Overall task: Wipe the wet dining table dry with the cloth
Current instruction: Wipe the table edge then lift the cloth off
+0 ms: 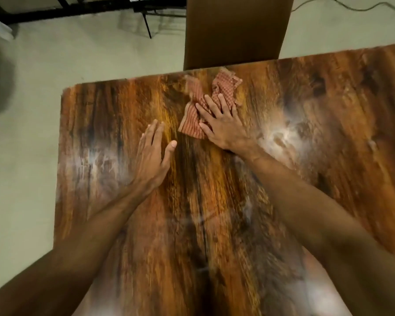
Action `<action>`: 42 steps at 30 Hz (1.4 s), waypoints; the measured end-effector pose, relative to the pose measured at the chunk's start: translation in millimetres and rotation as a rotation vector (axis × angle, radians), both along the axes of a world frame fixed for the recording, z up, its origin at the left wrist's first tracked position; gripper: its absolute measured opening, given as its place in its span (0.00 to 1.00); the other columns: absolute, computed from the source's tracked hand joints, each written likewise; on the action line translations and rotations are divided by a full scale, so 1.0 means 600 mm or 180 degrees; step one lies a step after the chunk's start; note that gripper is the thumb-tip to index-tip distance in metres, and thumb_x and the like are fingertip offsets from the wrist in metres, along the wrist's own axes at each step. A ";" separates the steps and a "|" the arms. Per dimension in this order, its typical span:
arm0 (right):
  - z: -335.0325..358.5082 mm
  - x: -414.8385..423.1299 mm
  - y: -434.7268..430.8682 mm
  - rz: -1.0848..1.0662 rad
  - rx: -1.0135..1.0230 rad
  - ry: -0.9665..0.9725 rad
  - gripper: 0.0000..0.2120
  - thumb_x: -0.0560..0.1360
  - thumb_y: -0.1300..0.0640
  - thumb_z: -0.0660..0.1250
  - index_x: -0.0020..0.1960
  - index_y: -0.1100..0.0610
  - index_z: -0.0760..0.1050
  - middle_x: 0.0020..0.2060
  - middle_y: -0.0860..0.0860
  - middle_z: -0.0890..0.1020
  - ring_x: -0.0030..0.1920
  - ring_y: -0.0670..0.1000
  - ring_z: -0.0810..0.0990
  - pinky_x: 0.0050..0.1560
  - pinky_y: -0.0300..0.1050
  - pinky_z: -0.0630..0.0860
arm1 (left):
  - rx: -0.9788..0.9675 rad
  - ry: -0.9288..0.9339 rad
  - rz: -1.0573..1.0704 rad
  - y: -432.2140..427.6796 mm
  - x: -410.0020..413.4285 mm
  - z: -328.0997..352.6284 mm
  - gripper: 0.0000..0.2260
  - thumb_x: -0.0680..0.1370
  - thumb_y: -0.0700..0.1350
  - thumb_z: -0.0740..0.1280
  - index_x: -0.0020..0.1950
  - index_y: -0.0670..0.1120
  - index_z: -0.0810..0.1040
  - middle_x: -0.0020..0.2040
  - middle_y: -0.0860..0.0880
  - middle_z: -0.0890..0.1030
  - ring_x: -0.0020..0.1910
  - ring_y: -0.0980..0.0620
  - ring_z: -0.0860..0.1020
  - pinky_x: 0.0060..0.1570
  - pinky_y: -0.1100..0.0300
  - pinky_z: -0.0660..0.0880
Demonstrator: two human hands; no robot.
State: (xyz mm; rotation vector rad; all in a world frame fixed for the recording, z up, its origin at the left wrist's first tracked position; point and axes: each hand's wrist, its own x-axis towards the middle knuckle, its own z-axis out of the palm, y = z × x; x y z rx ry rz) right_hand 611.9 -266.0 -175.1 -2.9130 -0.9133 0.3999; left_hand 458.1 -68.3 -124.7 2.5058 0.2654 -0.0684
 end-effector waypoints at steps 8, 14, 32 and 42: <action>-0.001 -0.296 -0.062 -0.0406 0.0038 -0.0085 0.30 0.84 0.39 0.44 0.85 0.46 0.52 0.85 0.56 0.48 0.83 0.69 0.42 0.78 0.76 0.49 | -0.0062 -0.0050 0.0065 -0.022 -0.093 -0.009 0.27 0.85 0.58 0.52 0.81 0.48 0.54 0.82 0.48 0.53 0.81 0.52 0.50 0.79 0.47 0.49; -0.001 -0.421 -0.163 -0.0679 -0.0041 -0.0124 0.30 0.85 0.38 0.47 0.85 0.46 0.53 0.85 0.51 0.46 0.84 0.62 0.42 0.78 0.75 0.48 | -0.0121 0.0066 0.0018 -0.028 -0.190 -0.022 0.28 0.84 0.63 0.50 0.81 0.53 0.52 0.82 0.52 0.51 0.80 0.55 0.49 0.79 0.51 0.47; 0.018 -0.652 -0.073 -0.1013 -0.0025 0.0111 0.31 0.84 0.39 0.44 0.85 0.47 0.48 0.85 0.55 0.46 0.83 0.67 0.41 0.78 0.76 0.48 | -0.0242 0.0113 0.0345 0.006 -0.451 0.009 0.29 0.83 0.62 0.50 0.81 0.51 0.52 0.82 0.50 0.52 0.80 0.52 0.50 0.78 0.51 0.45; 0.024 -0.787 -0.186 -0.1234 -0.0036 0.0205 0.33 0.83 0.36 0.45 0.85 0.45 0.47 0.85 0.51 0.42 0.84 0.62 0.38 0.78 0.75 0.44 | -0.0354 0.0129 0.0663 0.037 -0.599 0.063 0.31 0.82 0.64 0.48 0.81 0.52 0.52 0.82 0.52 0.52 0.80 0.51 0.51 0.79 0.46 0.49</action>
